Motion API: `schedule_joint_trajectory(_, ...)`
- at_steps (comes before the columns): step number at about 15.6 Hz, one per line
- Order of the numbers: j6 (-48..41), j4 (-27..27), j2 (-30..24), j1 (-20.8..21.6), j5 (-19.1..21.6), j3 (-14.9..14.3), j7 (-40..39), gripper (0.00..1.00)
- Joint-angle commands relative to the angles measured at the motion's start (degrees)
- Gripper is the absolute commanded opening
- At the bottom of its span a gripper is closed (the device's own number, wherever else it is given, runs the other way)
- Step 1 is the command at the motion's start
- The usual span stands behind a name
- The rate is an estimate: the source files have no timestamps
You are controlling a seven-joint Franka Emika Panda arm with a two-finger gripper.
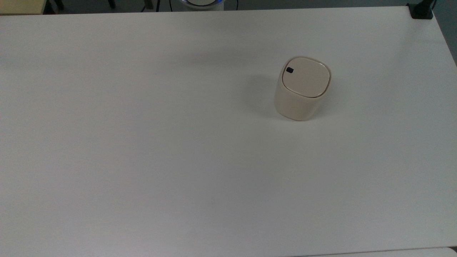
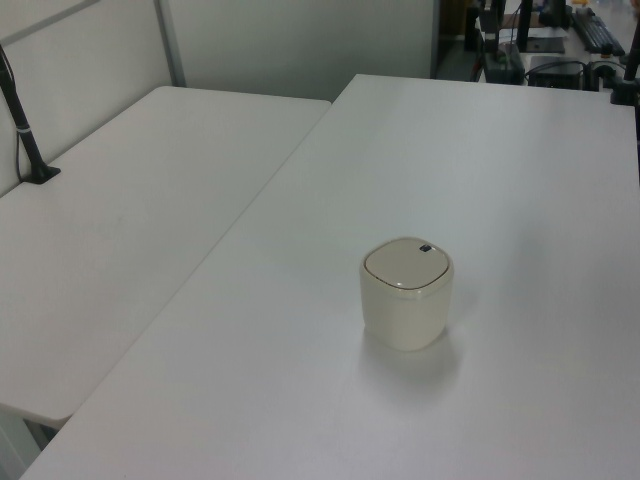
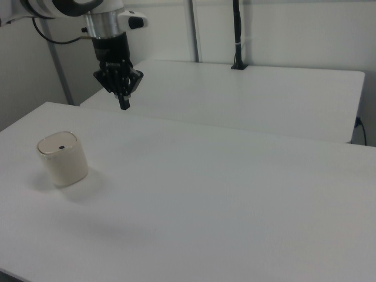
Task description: Open the trash bin
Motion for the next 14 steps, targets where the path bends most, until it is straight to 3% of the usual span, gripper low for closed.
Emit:
schedule_joint_trajectory(1, 2.3, -1.7, 0.4, 3.9, 1.1, 0.4, -2.8, 0.00)
schedule_joint_trajectory(9, 8.8, -5.1, 2.7, 20.2, 0.9, 0.3, -2.8, 0.00)
schedule_joint_trajectory(14, 14.2, -7.8, 6.4, 27.1, 0.4, 0.3, -3.1, 0.00)
